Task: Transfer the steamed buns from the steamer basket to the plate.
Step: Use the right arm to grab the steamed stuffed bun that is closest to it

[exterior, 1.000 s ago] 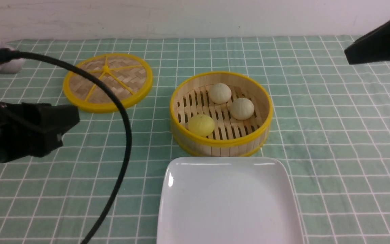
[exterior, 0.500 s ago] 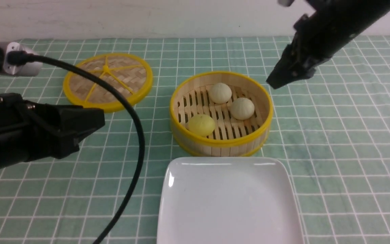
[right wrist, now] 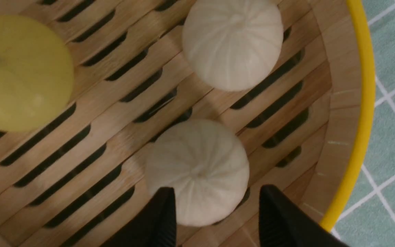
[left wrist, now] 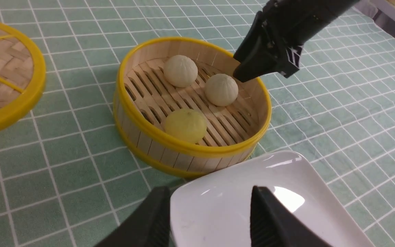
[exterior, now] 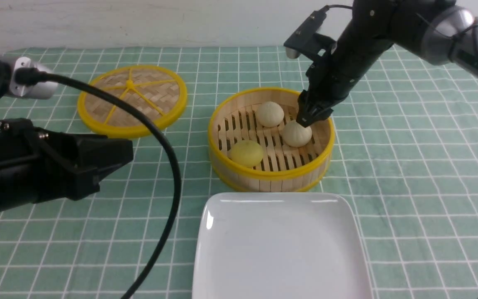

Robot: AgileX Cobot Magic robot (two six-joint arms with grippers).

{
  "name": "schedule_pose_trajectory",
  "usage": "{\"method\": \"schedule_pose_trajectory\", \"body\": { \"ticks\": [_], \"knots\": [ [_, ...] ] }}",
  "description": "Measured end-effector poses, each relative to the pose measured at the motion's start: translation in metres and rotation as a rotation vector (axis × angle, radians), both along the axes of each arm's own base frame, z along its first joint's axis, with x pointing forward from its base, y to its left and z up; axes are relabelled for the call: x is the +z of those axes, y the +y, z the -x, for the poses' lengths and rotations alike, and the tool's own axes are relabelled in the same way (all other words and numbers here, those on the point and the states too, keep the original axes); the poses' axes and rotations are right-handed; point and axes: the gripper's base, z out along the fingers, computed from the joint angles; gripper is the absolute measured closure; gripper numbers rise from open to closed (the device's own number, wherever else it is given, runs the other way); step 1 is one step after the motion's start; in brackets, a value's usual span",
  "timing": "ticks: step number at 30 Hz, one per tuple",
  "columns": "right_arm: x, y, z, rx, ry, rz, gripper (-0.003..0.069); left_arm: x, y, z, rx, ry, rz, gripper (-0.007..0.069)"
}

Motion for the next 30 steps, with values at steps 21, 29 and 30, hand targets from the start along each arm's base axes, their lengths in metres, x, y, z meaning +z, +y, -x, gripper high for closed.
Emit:
{"method": "schedule_pose_trajectory", "body": {
  "ticks": [21,29,30],
  "knots": [
    [-0.033,0.012,-0.009,0.005,0.105,-0.036,0.0398,-0.002,0.001,0.0,-0.007,0.0,-0.037,0.0277],
    [-0.029,0.01,-0.013,0.009,0.069,0.005,0.0639,-0.002,0.002,0.0,0.002,-0.005,-0.038,0.0277],
    [-0.028,0.009,-0.013,0.01,0.067,0.006,0.0639,-0.002,0.002,0.0,0.003,-0.005,-0.038,0.0277]
  ]
}}
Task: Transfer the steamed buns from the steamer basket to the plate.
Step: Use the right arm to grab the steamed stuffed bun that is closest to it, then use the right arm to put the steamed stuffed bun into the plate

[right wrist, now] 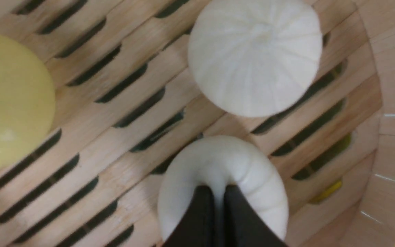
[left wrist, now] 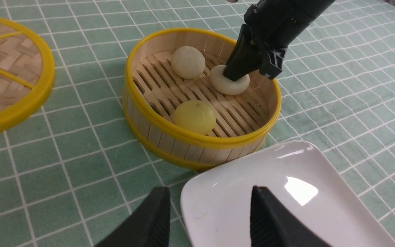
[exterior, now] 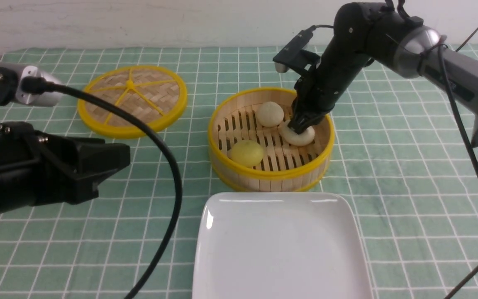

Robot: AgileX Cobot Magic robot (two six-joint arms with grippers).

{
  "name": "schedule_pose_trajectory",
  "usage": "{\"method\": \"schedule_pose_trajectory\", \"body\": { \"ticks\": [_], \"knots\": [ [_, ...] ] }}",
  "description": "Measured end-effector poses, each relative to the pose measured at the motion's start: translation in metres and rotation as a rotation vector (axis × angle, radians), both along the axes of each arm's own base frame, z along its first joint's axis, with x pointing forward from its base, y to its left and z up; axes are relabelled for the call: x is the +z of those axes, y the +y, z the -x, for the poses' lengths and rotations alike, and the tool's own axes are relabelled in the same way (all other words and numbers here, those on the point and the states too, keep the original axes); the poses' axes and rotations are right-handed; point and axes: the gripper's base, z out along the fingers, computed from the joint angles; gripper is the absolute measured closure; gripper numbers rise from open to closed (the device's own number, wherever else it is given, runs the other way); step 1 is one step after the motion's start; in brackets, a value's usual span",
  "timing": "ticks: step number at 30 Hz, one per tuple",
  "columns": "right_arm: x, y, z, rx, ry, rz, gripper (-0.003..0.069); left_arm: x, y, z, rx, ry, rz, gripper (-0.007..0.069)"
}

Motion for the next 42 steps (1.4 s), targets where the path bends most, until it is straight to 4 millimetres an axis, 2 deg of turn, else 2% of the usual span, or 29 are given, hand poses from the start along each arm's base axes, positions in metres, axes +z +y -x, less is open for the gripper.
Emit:
{"method": "schedule_pose_trajectory", "body": {
  "ticks": [3,4,7,8,9,10,11,13,14,16,17,20,23,25,28,29,30,32,33,34,36,37,38,42],
  "knots": [
    [0.03,-0.003,0.008,0.008,0.006,0.005,0.0638,0.0,0.0,-0.001,0.006,-0.002,-0.002,0.0277],
    [0.033,-0.003,0.008,0.007,0.003,0.002,0.0638,0.0,0.0,-0.001,0.006,-0.002,-0.002,0.0277],
    [0.087,-0.005,0.022,-0.035,-0.07,-0.081,0.0638,-0.001,0.001,-0.003,0.016,-0.002,-0.005,0.0277],
    [0.09,-0.006,0.023,-0.038,-0.073,-0.087,0.0638,-0.001,0.001,-0.003,0.018,-0.002,-0.005,0.0277],
    [0.119,-0.008,0.034,-0.055,-0.109,-0.132,0.0638,-0.001,0.002,-0.004,0.03,-0.009,-0.008,0.0277],
    [0.123,-0.009,0.036,-0.059,-0.113,-0.139,0.0638,-0.001,0.002,-0.004,0.031,-0.01,-0.008,0.0277],
    [0.148,-0.011,0.048,-0.071,-0.141,-0.184,0.0638,0.0,0.003,-0.005,0.043,-0.017,-0.01,0.0277],
    [0.16,-0.013,0.055,-0.088,-0.148,-0.213,0.0638,0.0,0.004,-0.005,0.047,-0.019,-0.011,0.0277],
    [0.179,-0.016,0.066,-0.127,-0.155,-0.261,0.0638,0.0,0.004,-0.005,0.053,-0.022,-0.012,0.0277],
    [0.189,-0.019,0.074,-0.152,-0.152,-0.284,0.0638,0.0,0.004,-0.006,0.055,-0.024,-0.012,0.0277],
    [0.198,-0.022,0.085,-0.192,-0.139,-0.307,0.0638,0.0,0.004,-0.006,0.056,-0.024,-0.012,0.0277],
    [0.205,-0.03,0.106,-0.239,-0.094,-0.323,0.0638,0.0,0.004,-0.006,0.056,-0.024,-0.012,0.0277],
    [0.193,-0.034,0.129,-0.252,0.008,-0.33,0.0638,0.0,0.004,-0.006,0.056,-0.024,-0.012,0.0277],
    [0.173,-0.034,0.139,-0.251,0.107,-0.328,0.0638,0.0,0.004,-0.006,0.056,-0.024,-0.012,0.0277],
    [0.13,-0.032,0.148,-0.231,0.259,-0.295,0.0638,0.0,0.004,-0.006,0.056,-0.024,-0.012,0.0277],
    [0.124,-0.032,0.149,-0.232,0.279,-0.288,0.0638,0.0,0.004,-0.006,0.056,-0.024,-0.012,0.0277],
    [0.1,-0.033,0.152,-0.221,0.341,-0.257,0.0638,0.0,0.004,-0.006,0.057,-0.024,-0.012,0.0277],
    [0.072,-0.034,0.156,-0.202,0.409,-0.211,0.0638,0.0,0.004,-0.006,0.057,-0.024,-0.012,0.0277],
    [0.066,-0.034,0.157,-0.197,0.422,-0.202,0.0638,0.0,0.004,-0.006,0.057,-0.024,-0.012,0.0277],
    [0.046,-0.036,0.16,-0.183,0.464,-0.172,0.0638,0.0,0.004,-0.006,0.057,-0.024,-0.012,0.0277],
    [0.023,-0.036,0.162,-0.155,0.49,-0.154,0.0638,0.0,0.004,-0.006,0.057,-0.024,-0.012,0.0277],
    [0.021,-0.036,0.162,-0.155,0.49,-0.156,0.0638,0.0,0.004,-0.006,0.057,-0.024,-0.012,0.0277],
    [0.008,-0.035,0.161,-0.139,0.491,-0.161,0.0638,0.0,0.004,-0.006,0.056,-0.025,-0.012,0.0277],
    [-0.009,-0.032,0.155,-0.115,0.481,-0.17,0.0638,0.0,0.004,-0.006,0.056,-0.025,-0.012,0.0277]
  ]
}}
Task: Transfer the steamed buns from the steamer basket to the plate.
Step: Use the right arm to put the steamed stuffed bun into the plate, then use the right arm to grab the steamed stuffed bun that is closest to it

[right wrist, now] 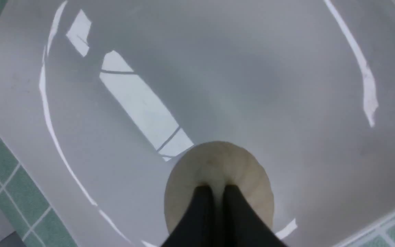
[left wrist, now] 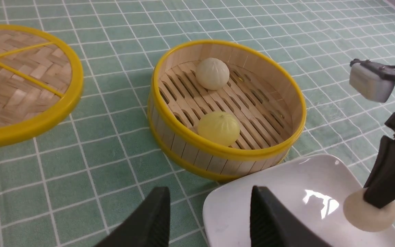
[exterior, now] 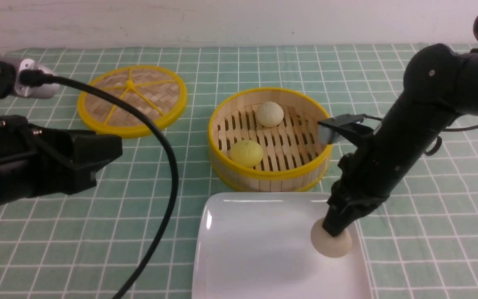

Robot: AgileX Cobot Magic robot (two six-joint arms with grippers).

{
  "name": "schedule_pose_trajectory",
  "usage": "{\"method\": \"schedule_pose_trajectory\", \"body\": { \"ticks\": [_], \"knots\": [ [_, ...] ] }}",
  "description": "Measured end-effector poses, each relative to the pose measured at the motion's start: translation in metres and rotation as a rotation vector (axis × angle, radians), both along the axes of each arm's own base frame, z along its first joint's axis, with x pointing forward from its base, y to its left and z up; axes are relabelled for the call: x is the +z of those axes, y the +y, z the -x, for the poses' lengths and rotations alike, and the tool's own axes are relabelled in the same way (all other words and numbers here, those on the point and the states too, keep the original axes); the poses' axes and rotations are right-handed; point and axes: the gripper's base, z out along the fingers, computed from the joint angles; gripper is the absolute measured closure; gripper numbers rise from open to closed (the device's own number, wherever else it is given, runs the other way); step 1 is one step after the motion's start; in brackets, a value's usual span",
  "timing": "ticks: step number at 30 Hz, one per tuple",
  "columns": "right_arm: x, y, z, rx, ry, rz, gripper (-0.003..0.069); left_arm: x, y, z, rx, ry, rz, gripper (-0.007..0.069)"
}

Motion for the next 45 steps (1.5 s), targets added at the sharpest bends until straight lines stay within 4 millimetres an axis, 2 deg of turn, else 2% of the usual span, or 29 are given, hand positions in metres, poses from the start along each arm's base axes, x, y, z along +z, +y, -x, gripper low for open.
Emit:
{"method": "schedule_pose_trajectory", "body": {
  "ticks": [5,10,13,17,21,22,23,24,25,26,27,30,34,38,39,41,45],
  "knots": [
    [-0.014,0.003,-0.009,0.049,-0.064,-0.011,0.0638,0.0,0.0,0.0,0.001,0.0,0.003,0.0277],
    [-0.017,0.003,-0.009,0.08,-0.074,-0.012,0.0631,0.0,0.0,0.0,0.0,0.0,0.003,0.0277],
    [-0.017,0.003,-0.009,0.083,-0.076,-0.015,0.0599,0.0,0.0,0.0,0.0,0.0,0.003,0.0277],
    [-0.017,0.003,-0.009,0.071,-0.07,-0.016,0.0424,0.0,-0.002,0.001,-0.018,0.01,0.006,0.0277],
    [-0.004,0.005,-0.014,0.048,-0.1,-0.026,0.0191,-0.001,-0.002,0.002,-0.026,0.015,0.008,0.0277],
    [-0.002,0.005,-0.015,0.048,-0.108,-0.029,0.0181,-0.001,-0.002,0.002,-0.026,0.015,0.008,0.0277],
    [0.015,0.007,-0.019,0.042,-0.175,-0.049,0.0104,-0.001,-0.002,0.002,-0.026,0.015,0.008,0.0277],
    [0.018,0.007,-0.02,0.041,-0.185,-0.052,0.0104,-0.001,-0.002,0.002,-0.026,0.015,0.008,0.0277],
    [0.036,0.008,-0.026,0.032,-0.265,-0.073,0.0064,-0.001,-0.002,0.002,-0.026,0.015,0.008,0.0277],
    [0.041,0.009,-0.028,0.029,-0.29,-0.079,0.0053,-0.001,-0.002,0.002,-0.026,0.015,0.008,0.0277],
    [0.062,0.011,-0.036,0.013,-0.382,-0.104,0.004,-0.001,-0.002,0.002,-0.029,0.016,0.008,0.0277],
    [0.091,0.013,-0.049,-0.014,-0.523,-0.131,0.0062,-0.001,-0.002,0.002,-0.029,0.016,0.008,0.0277],
    [0.106,0.016,-0.07,-0.054,-0.642,-0.121,0.0144,-0.001,-0.003,0.002,-0.032,0.018,0.009,0.0277],
    [0.103,0.02,-0.091,-0.097,-0.664,-0.107,0.0203,-0.001,-0.003,0.002,-0.033,0.019,0.009,0.0277],
    [0.103,0.024,-0.104,-0.121,-0.664,-0.106,0.0219,-0.001,-0.003,0.002,-0.036,0.02,0.009,0.0277],
    [0.101,0.027,-0.111,-0.129,-0.654,-0.101,0.0223,-0.001,-0.003,0.003,-0.039,0.022,0.01,0.0277],
    [0.086,0.036,-0.14,-0.152,-0.6,-0.065,0.0228,-0.001,-0.003,0.003,-0.043,0.024,0.011,0.0277]
  ]
}}
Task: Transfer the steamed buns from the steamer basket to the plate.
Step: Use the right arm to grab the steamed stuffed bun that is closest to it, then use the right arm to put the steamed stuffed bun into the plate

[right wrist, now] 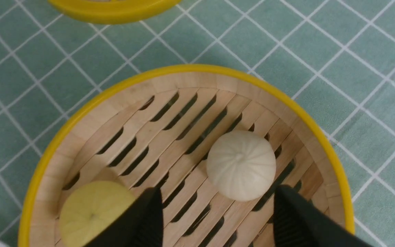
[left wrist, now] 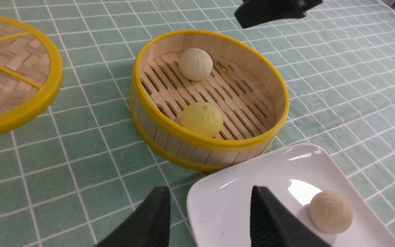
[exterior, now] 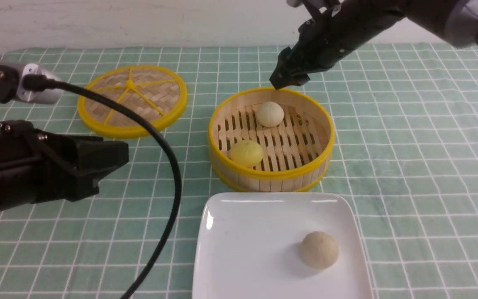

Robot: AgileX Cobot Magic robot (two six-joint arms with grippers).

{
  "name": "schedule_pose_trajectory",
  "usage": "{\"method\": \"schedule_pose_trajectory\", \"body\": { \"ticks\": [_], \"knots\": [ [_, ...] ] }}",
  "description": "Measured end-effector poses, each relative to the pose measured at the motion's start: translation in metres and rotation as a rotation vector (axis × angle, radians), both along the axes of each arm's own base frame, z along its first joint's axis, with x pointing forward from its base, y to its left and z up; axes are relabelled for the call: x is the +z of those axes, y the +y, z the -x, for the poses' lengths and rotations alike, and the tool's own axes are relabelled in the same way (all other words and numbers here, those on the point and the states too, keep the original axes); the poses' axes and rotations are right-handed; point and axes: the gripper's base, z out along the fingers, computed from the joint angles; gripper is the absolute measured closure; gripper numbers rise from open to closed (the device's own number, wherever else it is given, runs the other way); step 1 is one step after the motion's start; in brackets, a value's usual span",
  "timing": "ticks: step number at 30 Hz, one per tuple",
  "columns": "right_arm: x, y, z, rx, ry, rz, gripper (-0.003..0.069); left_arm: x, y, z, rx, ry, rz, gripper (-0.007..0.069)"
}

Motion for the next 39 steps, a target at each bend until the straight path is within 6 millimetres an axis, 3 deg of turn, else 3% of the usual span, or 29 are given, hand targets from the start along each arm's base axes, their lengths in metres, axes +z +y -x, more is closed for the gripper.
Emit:
{"method": "schedule_pose_trajectory", "body": {
  "ticks": [7,9,14,18,24,29,30,31,36,38,39],
  "knots": [
    [-0.025,0.009,-0.023,0.009,0.066,0.034,0.0228,0.0,0.0,0.0,-0.002,0.001,0.0,0.0277],
    [-0.04,0.011,-0.03,0.015,0.089,0.045,0.0228,0.0,0.0,0.0,-0.002,0.001,0.0,0.0277],
    [-0.07,0.014,-0.037,0.012,0.147,0.064,0.0228,0.0,0.0,0.0,-0.002,0.001,0.0,0.0277],
    [-0.079,0.015,-0.039,0.03,0.143,0.077,0.023,0.0,0.0,0.0,-0.003,0.001,0.0,0.0277],
    [-0.077,0.016,-0.041,0.048,0.107,0.073,0.0312,0.0,-0.001,0.001,-0.01,0.005,0.002,0.0277],
    [-0.076,0.015,-0.043,0.042,0.082,0.078,0.055,0.0,-0.001,0.001,-0.011,0.006,0.002,0.0277],
    [-0.076,0.015,-0.043,0.04,0.078,0.08,0.0561,0.0,-0.001,0.001,-0.011,0.006,0.002,0.0277],
    [-0.076,0.015,-0.044,0.036,0.066,0.087,0.0635,0.0,-0.001,0.001,-0.011,0.006,0.002,0.0277],
    [-0.069,0.011,-0.043,0.038,0.051,0.121,0.065,0.0,-0.001,0.001,-0.012,0.007,0.002,0.0277],
    [-0.059,0.009,-0.039,0.046,0.051,0.134,0.065,0.0,-0.001,0.001,-0.012,0.007,0.002,0.0277],
    [-0.042,0.007,-0.033,0.058,0.051,0.144,0.065,0.0,-0.001,0.001,-0.012,0.007,0.002,0.0277]
  ]
}}
